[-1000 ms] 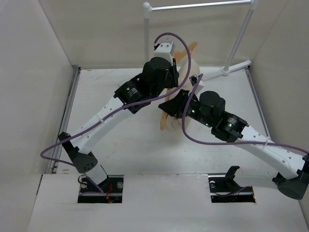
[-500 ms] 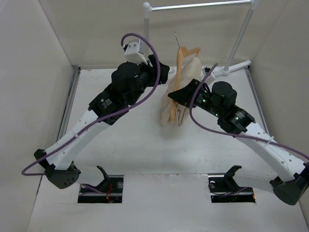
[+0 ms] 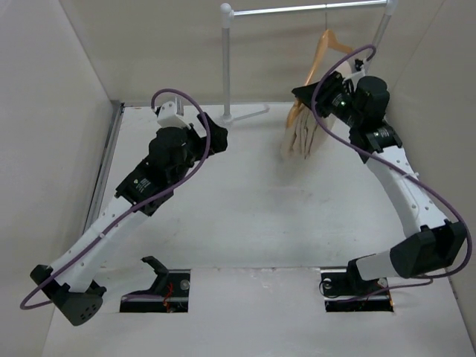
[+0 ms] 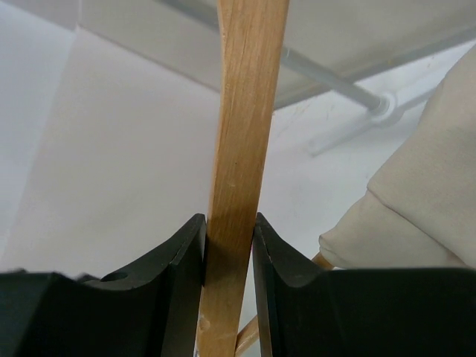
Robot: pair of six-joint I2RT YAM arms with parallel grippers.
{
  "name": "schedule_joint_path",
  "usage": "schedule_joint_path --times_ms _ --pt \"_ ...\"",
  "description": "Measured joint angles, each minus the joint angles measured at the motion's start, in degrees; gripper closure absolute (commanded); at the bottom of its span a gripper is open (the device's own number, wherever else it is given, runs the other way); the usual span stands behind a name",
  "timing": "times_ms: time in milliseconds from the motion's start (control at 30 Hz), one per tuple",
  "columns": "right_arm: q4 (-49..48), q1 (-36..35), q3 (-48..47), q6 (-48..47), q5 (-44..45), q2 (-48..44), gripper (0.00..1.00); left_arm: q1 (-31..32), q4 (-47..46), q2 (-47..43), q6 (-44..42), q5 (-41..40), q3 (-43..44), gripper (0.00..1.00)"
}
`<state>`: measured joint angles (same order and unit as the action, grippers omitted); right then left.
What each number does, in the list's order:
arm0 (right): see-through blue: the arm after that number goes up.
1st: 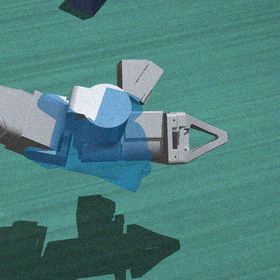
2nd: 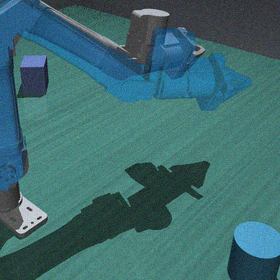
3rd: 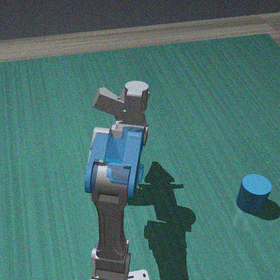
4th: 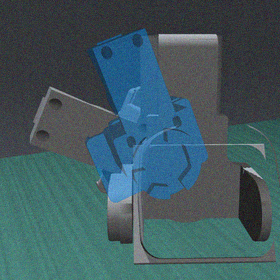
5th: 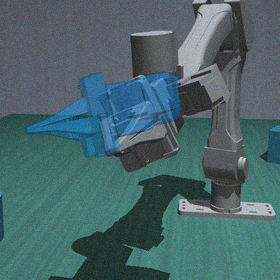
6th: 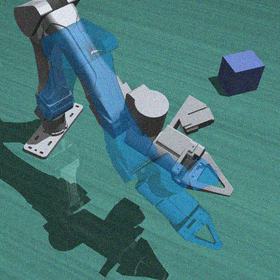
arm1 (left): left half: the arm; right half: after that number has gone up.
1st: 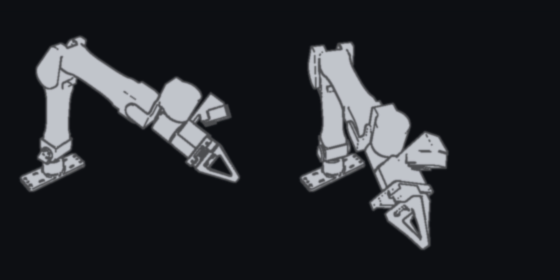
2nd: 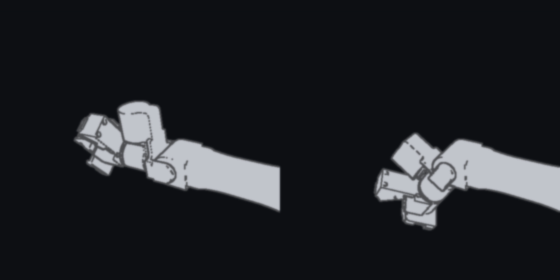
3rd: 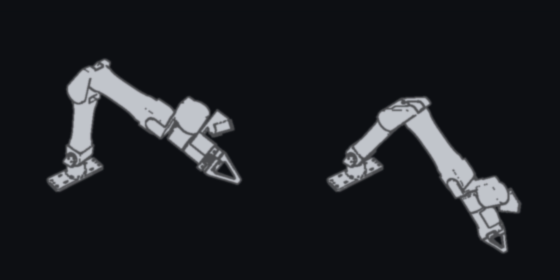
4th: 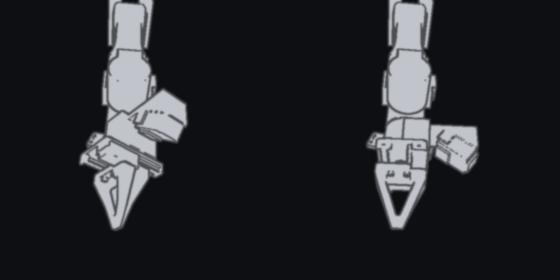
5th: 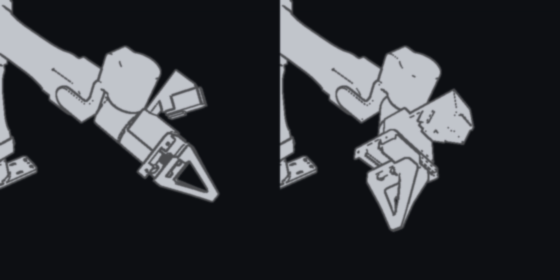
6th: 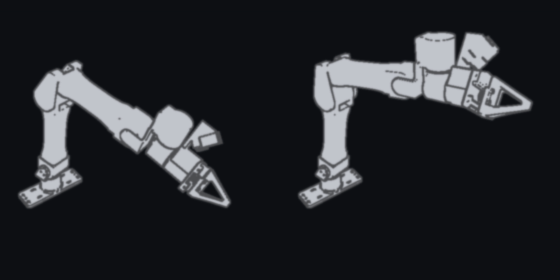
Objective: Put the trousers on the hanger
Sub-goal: Place the hanger at the clothesline.
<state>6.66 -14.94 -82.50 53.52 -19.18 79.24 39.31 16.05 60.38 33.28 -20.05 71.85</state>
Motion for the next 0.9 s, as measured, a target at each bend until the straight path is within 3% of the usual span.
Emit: schedule_joint_path --times_ms 333,667,767,900 --pt "-2.8 6.73 -13.79 3.78 -4.57 13.53 0.87 -3.37 3.06 -2.6 2.27 1.7 -10.93 0.0" --pt "-3.02 7.93 -14.97 5.66 -6.4 18.25 0.87 -6.67 2.89 -3.87 2.8 3.76 -12.94 0.0" --pt "-3.32 8.63 -14.82 6.14 -6.4 19.04 0.84 -6.8 2.95 -3.87 3.02 4.42 -14.01 0.0" --pt "-4.57 9.68 -13.79 6.75 -6.38 19.04 0.72 -7.13 3.06 -3.87 3.32 5.01 -15.45 0.0"
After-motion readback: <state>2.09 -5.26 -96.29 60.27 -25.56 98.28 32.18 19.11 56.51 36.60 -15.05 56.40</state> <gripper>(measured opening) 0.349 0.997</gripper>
